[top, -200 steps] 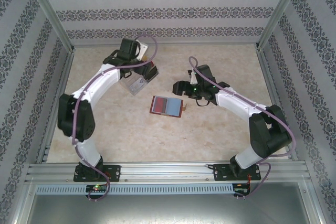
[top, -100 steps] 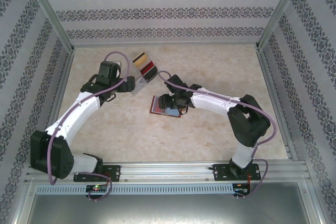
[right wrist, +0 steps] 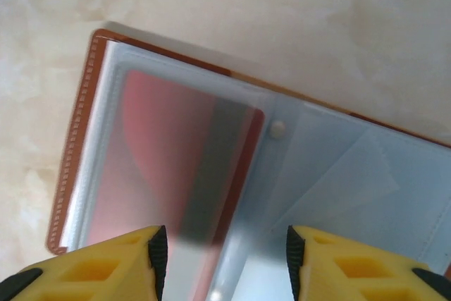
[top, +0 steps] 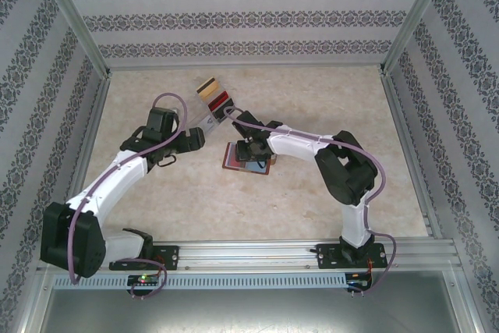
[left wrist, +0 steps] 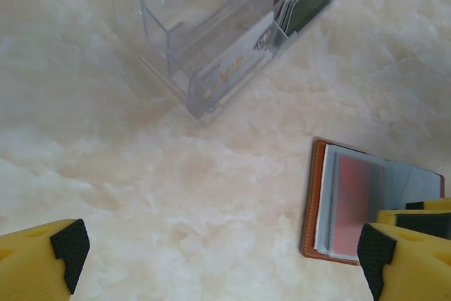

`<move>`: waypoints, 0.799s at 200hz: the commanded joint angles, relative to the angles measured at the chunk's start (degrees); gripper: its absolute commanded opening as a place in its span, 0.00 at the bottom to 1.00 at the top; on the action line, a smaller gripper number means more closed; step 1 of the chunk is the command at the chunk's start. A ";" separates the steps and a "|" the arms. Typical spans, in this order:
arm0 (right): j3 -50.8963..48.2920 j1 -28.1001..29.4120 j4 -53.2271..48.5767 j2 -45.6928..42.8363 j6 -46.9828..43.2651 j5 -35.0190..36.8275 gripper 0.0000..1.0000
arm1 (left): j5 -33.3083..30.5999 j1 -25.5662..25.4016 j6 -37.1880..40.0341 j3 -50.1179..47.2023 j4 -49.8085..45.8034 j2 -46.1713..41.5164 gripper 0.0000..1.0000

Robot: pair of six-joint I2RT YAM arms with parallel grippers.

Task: Take the credit cards out of the card holder

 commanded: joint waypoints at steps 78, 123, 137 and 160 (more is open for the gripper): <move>1.32 0.71 -5.68 3.81 -3.70 5.98 0.35 | 19.92 0.31 -4.57 3.46 4.94 12.71 0.75; 1.10 0.61 -5.30 4.21 -4.14 5.83 0.35 | 29.89 -0.46 -8.74 3.74 8.96 16.70 0.52; 1.06 0.57 -5.00 4.20 -4.04 5.41 0.34 | 31.62 -1.58 -9.75 3.83 10.25 18.04 0.48; 1.06 0.59 -4.73 4.22 -3.97 5.15 0.34 | 32.70 -3.53 -10.64 4.83 11.25 20.75 0.41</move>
